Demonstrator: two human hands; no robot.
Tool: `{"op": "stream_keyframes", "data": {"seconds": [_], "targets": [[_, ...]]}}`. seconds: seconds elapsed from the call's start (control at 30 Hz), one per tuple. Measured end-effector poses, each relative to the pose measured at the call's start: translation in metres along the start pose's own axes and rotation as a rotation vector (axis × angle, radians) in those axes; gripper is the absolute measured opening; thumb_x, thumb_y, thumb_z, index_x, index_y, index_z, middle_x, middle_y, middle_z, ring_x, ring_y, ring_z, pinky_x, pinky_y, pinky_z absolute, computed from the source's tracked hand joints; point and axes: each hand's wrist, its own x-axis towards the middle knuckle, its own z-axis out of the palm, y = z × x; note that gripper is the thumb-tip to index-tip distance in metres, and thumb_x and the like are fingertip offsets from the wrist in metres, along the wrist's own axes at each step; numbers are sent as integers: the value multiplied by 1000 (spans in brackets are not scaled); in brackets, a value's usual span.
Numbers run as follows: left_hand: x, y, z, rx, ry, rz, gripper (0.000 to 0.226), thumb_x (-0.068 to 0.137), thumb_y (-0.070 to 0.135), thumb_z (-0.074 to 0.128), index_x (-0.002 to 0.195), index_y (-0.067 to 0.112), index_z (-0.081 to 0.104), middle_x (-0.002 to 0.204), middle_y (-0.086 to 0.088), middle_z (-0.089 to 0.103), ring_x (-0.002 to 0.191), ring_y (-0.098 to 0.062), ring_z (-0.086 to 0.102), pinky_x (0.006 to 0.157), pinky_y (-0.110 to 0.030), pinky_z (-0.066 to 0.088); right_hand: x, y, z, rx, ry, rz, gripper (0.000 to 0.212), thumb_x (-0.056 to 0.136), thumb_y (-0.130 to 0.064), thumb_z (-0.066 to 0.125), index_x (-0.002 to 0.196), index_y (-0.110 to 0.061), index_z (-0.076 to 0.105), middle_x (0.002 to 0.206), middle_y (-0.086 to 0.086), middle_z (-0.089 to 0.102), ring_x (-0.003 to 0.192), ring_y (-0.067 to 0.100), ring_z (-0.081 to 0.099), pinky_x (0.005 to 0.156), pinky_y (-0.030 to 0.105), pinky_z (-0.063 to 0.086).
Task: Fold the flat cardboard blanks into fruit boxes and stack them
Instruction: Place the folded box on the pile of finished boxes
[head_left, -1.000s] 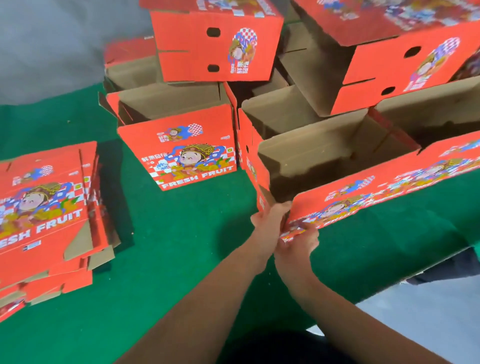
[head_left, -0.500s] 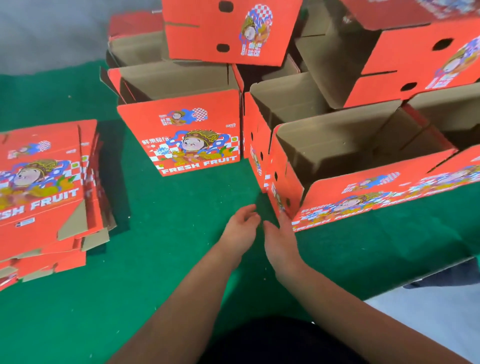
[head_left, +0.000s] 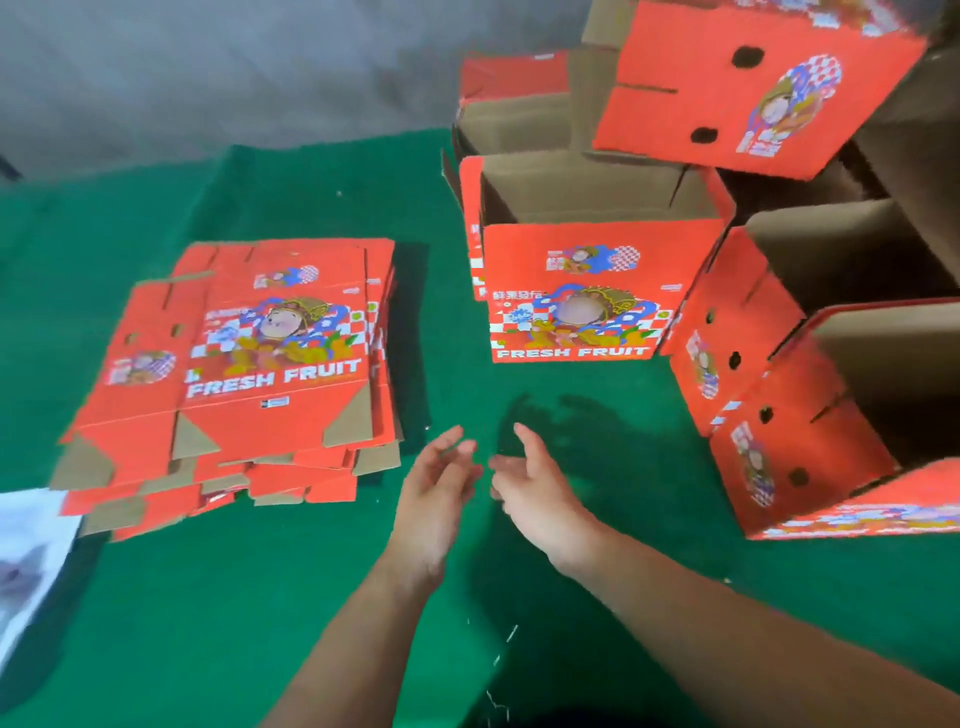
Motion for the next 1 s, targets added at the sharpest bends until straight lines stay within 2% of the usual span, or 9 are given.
{"op": "stream_keyframes", "data": {"seconds": [0.13, 0.2, 0.3, 0.43, 0.6, 0.67, 0.77, 0.87, 1.0], "targets": [[19, 23, -90, -79, 145, 11, 47, 103, 23, 60, 145, 33, 40, 127, 0, 68, 111, -18, 70, 94, -31, 50, 18, -27, 78, 7, -68, 51, 81, 98, -20, 51, 161, -36, 2, 95, 3, 55, 75, 26, 54, 63, 34, 43], [30, 34, -130, -94, 165, 15, 56, 101, 26, 64, 149, 33, 37, 129, 0, 68, 114, -17, 69, 96, -33, 49, 27, -37, 109, -35, -88, 56, 78, 97, -22, 51, 160, -38, 8, 105, -10, 61, 82, 26, 67, 69, 32, 50], [46, 44, -176, -20, 171, 31, 63, 96, 24, 66, 152, 34, 38, 142, 4, 59, 126, -15, 60, 104, -38, 45, 39, -50, 147, -78, -26, -5, 59, 96, -15, 48, 149, -38, 34, 101, -28, 64, 85, 0, 68, 69, 15, 52], [69, 56, -214, 118, 166, 45, 62, 100, 31, 58, 157, 36, 35, 156, 2, 45, 135, -16, 46, 108, -35, 33, 56, -74, 190, -214, 68, -117, 54, 93, -13, 56, 140, -35, 43, 129, -12, 58, 110, 11, 61, 98, 30, 50], [92, 44, -254, 1258, 31, 166, 78, 96, 45, 46, 162, 41, 6, 170, 5, 15, 157, -30, -14, 123, -53, -16, 71, -83, 213, -413, 208, -87, 79, 88, -21, 62, 157, -34, 24, 114, 0, 57, 117, 33, 55, 99, 41, 51], [96, 31, -266, 1470, -19, 306, 77, 99, 40, 48, 163, 35, 6, 169, 8, 13, 157, -33, -11, 124, -60, -9, 75, -81, 215, -388, 259, -25, 70, 87, -27, 63, 148, -38, 30, 114, 0, 58, 117, 33, 53, 97, 40, 51], [98, 22, -278, 1351, -8, 398, 71, 97, 38, 53, 161, 34, 23, 166, 8, 24, 157, -32, 5, 126, -59, -2, 82, -78, 211, -225, 295, 65, 54, 91, -36, 62, 143, -31, 47, 128, 0, 60, 119, 26, 57, 101, 43, 52], [91, 20, -279, 1179, -33, 484, 65, 93, 42, 57, 156, 34, 40, 163, 9, 34, 156, -32, 16, 128, -53, 1, 80, -75, 200, -25, 328, 112, 14, 101, -24, 56, 112, -24, 65, 106, -3, 67, 92, 15, 63, 78, 33, 56], [86, 31, -290, 955, 42, 481, 59, 90, 61, 59, 144, 39, 54, 153, 9, 47, 153, -24, 27, 124, -51, 8, 63, -59, 170, 197, 356, 173, 15, 101, -14, 54, 101, -15, 68, 103, 7, 74, 95, 26, 71, 83, 41, 59]]}}
